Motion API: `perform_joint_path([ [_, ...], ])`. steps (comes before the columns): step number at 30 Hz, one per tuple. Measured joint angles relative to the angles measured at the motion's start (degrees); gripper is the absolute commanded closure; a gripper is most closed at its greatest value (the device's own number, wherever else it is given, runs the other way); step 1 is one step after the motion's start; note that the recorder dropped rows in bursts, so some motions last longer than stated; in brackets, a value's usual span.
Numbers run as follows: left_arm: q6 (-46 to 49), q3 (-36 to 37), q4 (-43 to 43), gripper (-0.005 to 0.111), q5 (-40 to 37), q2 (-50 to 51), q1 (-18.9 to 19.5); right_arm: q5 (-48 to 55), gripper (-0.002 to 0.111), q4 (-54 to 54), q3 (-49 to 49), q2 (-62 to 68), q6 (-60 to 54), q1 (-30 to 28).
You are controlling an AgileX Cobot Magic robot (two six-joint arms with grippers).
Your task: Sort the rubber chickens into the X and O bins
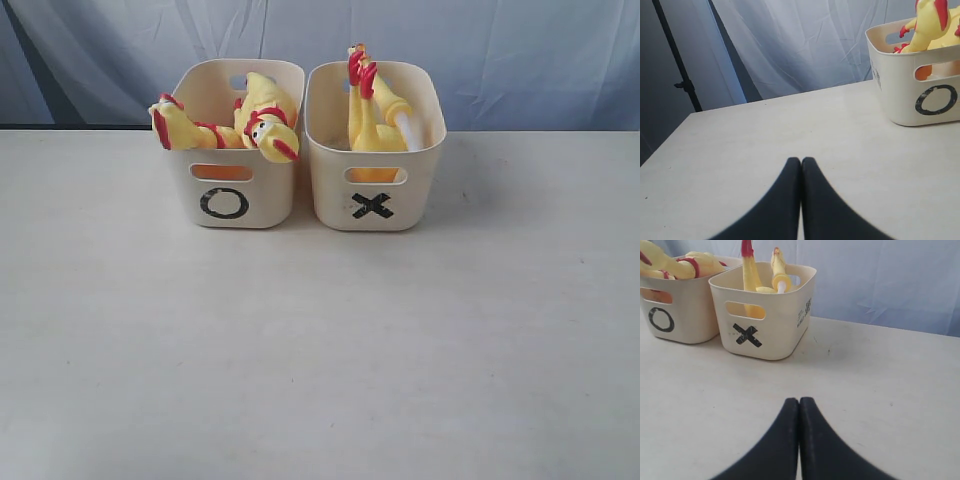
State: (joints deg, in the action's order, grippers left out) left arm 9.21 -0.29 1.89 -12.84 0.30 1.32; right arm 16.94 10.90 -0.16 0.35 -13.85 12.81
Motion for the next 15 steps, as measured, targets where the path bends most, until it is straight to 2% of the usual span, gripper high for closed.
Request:
perform_joint_path([
  [6,-5.85,0.00,-0.65,0.107,0.00,0.00,0.00,0.00,0.109,0.00,0.00,0.00,0.49,0.00],
  [15,-7.30,0.00,-0.65,0.107,0.00,0.00,0.00,0.00,0.109,0.00,0.00,0.00,0.49,0.00],
])
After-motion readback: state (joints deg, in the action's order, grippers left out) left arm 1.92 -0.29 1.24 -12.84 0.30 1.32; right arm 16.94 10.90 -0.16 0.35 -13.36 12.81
